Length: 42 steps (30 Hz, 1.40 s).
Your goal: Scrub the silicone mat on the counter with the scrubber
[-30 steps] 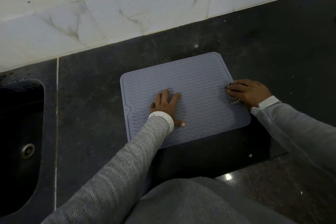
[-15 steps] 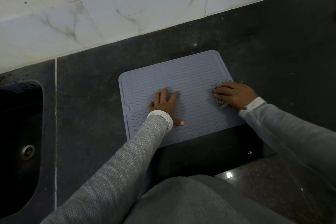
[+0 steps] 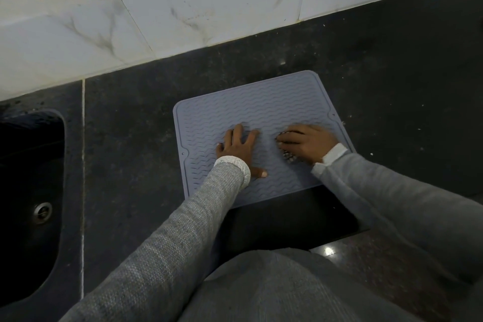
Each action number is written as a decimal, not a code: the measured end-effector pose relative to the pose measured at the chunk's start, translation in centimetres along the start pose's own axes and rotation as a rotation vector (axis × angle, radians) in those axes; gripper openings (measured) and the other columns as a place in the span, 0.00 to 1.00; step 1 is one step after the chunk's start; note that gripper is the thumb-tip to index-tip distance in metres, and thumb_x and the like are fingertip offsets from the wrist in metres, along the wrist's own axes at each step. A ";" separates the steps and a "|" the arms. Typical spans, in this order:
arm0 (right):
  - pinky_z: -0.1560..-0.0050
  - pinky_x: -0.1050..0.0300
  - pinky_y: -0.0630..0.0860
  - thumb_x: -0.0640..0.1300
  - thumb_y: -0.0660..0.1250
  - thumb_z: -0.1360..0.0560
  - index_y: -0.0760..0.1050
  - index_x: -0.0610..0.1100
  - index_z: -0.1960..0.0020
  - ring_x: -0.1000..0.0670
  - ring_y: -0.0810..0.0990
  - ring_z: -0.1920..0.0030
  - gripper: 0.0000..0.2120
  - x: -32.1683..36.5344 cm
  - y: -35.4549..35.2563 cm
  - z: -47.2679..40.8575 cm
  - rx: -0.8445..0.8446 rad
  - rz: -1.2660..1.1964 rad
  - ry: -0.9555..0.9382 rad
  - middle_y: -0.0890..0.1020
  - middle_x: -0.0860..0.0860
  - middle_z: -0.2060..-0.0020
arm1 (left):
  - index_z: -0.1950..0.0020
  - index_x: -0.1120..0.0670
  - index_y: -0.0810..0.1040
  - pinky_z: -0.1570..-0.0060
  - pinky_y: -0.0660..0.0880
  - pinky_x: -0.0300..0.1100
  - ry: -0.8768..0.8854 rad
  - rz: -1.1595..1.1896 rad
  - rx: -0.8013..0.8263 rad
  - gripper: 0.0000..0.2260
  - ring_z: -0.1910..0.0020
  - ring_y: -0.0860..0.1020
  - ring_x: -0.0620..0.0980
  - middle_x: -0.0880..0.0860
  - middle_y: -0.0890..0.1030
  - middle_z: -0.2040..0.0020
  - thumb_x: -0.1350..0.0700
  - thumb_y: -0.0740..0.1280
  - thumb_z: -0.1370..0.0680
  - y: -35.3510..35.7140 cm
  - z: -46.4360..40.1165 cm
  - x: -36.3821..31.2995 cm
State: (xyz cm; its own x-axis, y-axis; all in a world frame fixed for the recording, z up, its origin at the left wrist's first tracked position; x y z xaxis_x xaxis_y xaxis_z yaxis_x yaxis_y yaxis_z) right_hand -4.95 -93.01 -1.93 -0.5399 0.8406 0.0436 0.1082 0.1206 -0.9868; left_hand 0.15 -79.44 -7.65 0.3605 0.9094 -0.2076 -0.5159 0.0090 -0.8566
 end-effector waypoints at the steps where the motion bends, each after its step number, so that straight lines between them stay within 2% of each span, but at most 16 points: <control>1: 0.59 0.39 0.79 0.34 0.75 0.40 0.84 0.40 0.55 0.38 0.84 0.54 0.14 -1.2 -0.2 0.9 -0.046 -0.032 0.013 0.86 0.44 0.55 | 0.25 0.41 0.49 0.30 0.54 0.62 0.003 0.004 0.003 0.49 0.25 0.44 0.59 0.53 0.44 0.24 0.38 0.75 0.37 0.0 0.0 0.0; 3: 0.61 0.39 0.80 0.34 0.77 0.41 0.84 0.40 0.55 0.38 0.84 0.55 0.15 -3.3 -0.8 2.5 -0.048 0.027 0.012 0.86 0.44 0.55 | 0.25 0.41 0.49 0.30 0.54 0.63 0.006 0.009 0.007 0.49 0.25 0.45 0.59 0.54 0.45 0.24 0.38 0.75 0.37 0.0 0.0 0.1; 5: 0.65 0.44 0.81 0.36 0.83 0.49 0.84 0.41 0.58 0.40 0.84 0.56 0.20 -4.4 -1.2 3.5 0.068 0.106 -0.002 0.86 0.46 0.56 | 0.25 0.41 0.49 0.30 0.54 0.63 0.008 0.007 0.005 0.49 0.25 0.45 0.59 0.54 0.45 0.24 0.38 0.75 0.38 0.0 0.0 0.1; 7: 0.67 0.47 0.80 0.37 0.84 0.53 0.84 0.42 0.59 0.42 0.85 0.57 0.22 -4.6 -1.0 3.5 0.137 0.097 0.029 0.86 0.47 0.57 | 0.25 0.42 0.49 0.30 0.54 0.63 0.011 0.000 0.001 0.49 0.25 0.45 0.59 0.54 0.45 0.24 0.38 0.75 0.38 0.0 -0.1 0.0; 11: 0.60 0.45 0.81 0.35 0.82 0.49 0.84 0.43 0.56 0.42 0.84 0.53 0.22 -1.4 -0.5 0.5 0.038 0.053 -0.009 0.86 0.47 0.54 | 0.25 0.42 0.50 0.30 0.55 0.62 0.009 -0.008 -0.007 0.49 0.25 0.45 0.59 0.55 0.46 0.24 0.38 0.75 0.38 -0.2 0.0 -0.1; 16: 0.61 0.54 0.82 0.43 0.83 0.50 0.84 0.50 0.60 0.49 0.84 0.55 0.19 3.9 1.9 -2.5 0.108 0.068 -0.135 0.86 0.54 0.57 | 0.25 0.42 0.50 0.30 0.55 0.61 -0.003 -0.012 -0.025 0.49 0.25 0.46 0.59 0.54 0.46 0.24 0.38 0.75 0.38 -0.1 0.3 -0.1; 19: 0.62 0.47 0.82 0.37 0.83 0.51 0.84 0.45 0.58 0.44 0.85 0.56 0.22 1.4 0.4 -0.3 0.028 0.044 -0.140 0.86 0.50 0.56 | 0.25 0.42 0.49 0.30 0.56 0.62 0.013 -0.012 -0.021 0.49 0.26 0.47 0.58 0.54 0.47 0.25 0.37 0.75 0.37 -0.2 0.3 0.0; 21: 0.63 0.43 0.82 0.34 0.83 0.51 0.84 0.43 0.58 0.42 0.85 0.56 0.22 -0.9 -0.4 1.4 0.041 0.053 -0.125 0.86 0.48 0.56 | 0.25 0.42 0.50 0.30 0.56 0.62 0.022 -0.007 -0.019 0.48 0.26 0.47 0.58 0.54 0.47 0.25 0.37 0.74 0.37 -0.2 0.3 0.0; 25: 0.66 0.49 0.81 0.35 0.83 0.53 0.85 0.44 0.61 0.44 0.85 0.58 0.20 -2.2 -0.8 1.7 0.150 0.038 0.010 0.86 0.50 0.59 | 0.25 0.42 0.50 0.30 0.54 0.63 0.023 -0.001 -0.007 0.48 0.25 0.46 0.58 0.54 0.46 0.24 0.38 0.75 0.37 -0.2 0.2 -0.1; 27: 0.60 0.48 0.81 0.36 0.82 0.49 0.84 0.43 0.58 0.43 0.84 0.54 0.20 -1.5 -0.7 0.5 0.144 0.010 0.051 0.86 0.48 0.56 | 0.25 0.42 0.50 0.30 0.54 0.63 0.021 0.001 -0.007 0.48 0.25 0.45 0.58 0.54 0.46 0.24 0.38 0.75 0.37 -0.2 0.2 -0.2; 30: 0.43 0.43 0.75 0.35 0.73 0.33 0.80 0.43 0.44 0.42 0.77 0.39 0.18 1.3 1.1 -2.1 0.177 -0.081 0.051 0.81 0.46 0.42 | 0.25 0.42 0.50 0.30 0.54 0.63 0.011 0.002 -0.014 0.49 0.25 0.45 0.59 0.55 0.46 0.24 0.38 0.75 0.38 -0.3 0.2 -0.2; 33: 0.40 0.47 0.71 0.40 0.69 0.29 0.78 0.47 0.41 0.46 0.73 0.35 0.16 3.6 2.6 -3.8 0.204 -0.041 0.028 0.78 0.51 0.38 | 0.25 0.42 0.51 0.30 0.54 0.63 0.006 -0.001 -0.018 0.49 0.25 0.45 0.59 0.55 0.46 0.24 0.39 0.76 0.39 -0.2 0.2 -0.2; 35: 0.38 0.45 0.69 0.39 0.68 0.28 0.77 0.46 0.39 0.44 0.71 0.34 0.17 3.0 2.8 -3.2 0.252 -0.073 0.051 0.76 0.50 0.36 | 0.25 0.42 0.51 0.30 0.55 0.62 0.006 -0.002 -0.027 0.49 0.25 0.46 0.59 0.55 0.46 0.24 0.38 0.76 0.38 -0.2 0.2 -0.1; 37: 0.43 0.41 0.74 0.36 0.74 0.34 0.79 0.44 0.43 0.41 0.76 0.39 0.20 1.5 2.1 -1.5 0.243 -0.050 0.003 0.80 0.47 0.40 | 0.25 0.42 0.51 0.30 0.55 0.62 0.012 0.006 -0.020 0.49 0.25 0.46 0.59 0.54 0.46 0.24 0.38 0.75 0.38 -0.1 0.2 0.0; 40: 0.60 0.43 0.81 0.38 0.83 0.50 0.84 0.43 0.54 0.41 0.84 0.53 0.24 -1.0 0.4 0.7 0.223 0.009 -0.023 0.85 0.47 0.53 | 0.25 0.42 0.51 0.30 0.55 0.62 0.031 0.006 -0.020 0.48 0.25 0.45 0.59 0.55 0.46 0.24 0.38 0.75 0.37 0.0 0.1 0.0; 42: 0.59 0.47 0.82 0.38 0.82 0.47 0.84 0.44 0.54 0.43 0.83 0.52 0.22 -2.2 0.3 1.2 0.281 0.029 0.030 0.85 0.48 0.53 | 0.25 0.42 0.51 0.30 0.55 0.62 0.030 0.005 -0.023 0.48 0.25 0.45 0.59 0.54 0.46 0.24 0.38 0.75 0.37 0.0 0.0 0.1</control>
State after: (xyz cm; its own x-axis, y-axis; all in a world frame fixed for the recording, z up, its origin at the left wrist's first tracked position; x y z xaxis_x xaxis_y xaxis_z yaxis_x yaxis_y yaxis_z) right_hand -4.77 -95.43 -2.55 -0.5148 0.8571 0.0155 -0.1145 -0.0508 -0.9921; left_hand 0.21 -79.33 -7.69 0.3813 0.8965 -0.2257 -0.4997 -0.0055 -0.8662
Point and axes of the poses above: each hand's wrist, its own z-axis away from the middle knuckle, its own y-axis out of the palm, x = y × z, the point moved 7 cm from there along -z, towards the middle knuckle
